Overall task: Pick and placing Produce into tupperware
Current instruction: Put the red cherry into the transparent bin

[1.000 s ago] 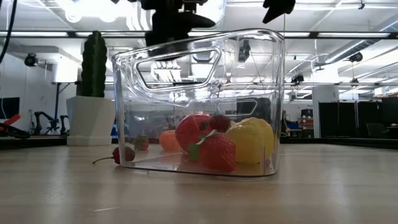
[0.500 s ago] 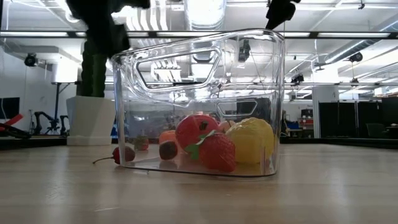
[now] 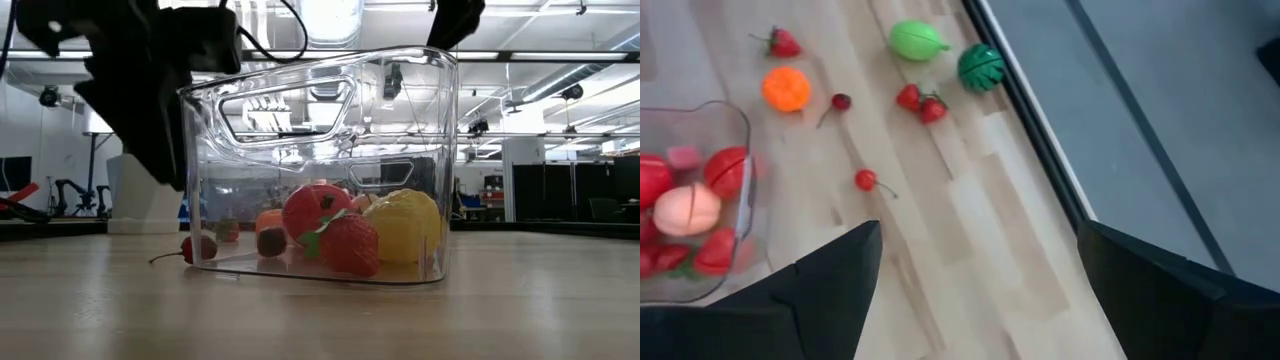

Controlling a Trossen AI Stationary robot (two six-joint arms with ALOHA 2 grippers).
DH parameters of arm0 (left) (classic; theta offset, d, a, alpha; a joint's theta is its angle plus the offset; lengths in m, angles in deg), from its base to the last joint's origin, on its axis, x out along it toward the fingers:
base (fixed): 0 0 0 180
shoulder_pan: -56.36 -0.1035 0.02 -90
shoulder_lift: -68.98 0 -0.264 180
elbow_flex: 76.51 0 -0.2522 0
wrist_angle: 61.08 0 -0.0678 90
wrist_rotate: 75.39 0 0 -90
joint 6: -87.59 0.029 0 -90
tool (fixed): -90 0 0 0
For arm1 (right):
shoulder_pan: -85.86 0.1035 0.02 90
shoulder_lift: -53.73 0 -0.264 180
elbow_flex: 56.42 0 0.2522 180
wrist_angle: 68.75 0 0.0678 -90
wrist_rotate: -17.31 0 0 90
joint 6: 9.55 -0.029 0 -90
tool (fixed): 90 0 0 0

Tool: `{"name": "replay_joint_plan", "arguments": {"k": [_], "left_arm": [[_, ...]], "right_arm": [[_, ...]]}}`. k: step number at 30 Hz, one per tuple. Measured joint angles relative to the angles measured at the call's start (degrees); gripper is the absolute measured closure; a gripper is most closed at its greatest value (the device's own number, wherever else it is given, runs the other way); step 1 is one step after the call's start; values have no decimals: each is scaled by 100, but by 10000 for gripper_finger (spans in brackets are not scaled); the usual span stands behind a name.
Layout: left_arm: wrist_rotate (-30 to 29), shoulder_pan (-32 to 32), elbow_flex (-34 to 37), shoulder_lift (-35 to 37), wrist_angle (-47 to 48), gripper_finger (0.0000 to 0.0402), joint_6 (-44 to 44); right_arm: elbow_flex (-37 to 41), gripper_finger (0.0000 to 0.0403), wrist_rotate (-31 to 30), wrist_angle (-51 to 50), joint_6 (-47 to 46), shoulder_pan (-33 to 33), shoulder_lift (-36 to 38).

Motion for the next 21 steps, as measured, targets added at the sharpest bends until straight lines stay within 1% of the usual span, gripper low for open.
{"name": "replay_joint_plan", "arguments": {"k": [5, 8, 13, 18, 21], "left_arm": [[-57, 0, 83, -289, -375, 274, 270], [-105, 2, 78, -420, -572, 267, 447], [-105, 13, 74, -592, -850, 234, 474], [-103, 50, 74, -661, -834, 199, 472], [-101, 70, 72, -689, -862, 188, 464]], "right_arm": [[0, 74, 11, -4, -107, -208, 0], [0, 74, 11, -4, -152, -288, -1], [0, 74, 11, -2, -287, -347, -2], [0, 74, 12, 0, -352, -344, -4], [0, 74, 13, 4, -443, -344, -4]]}}
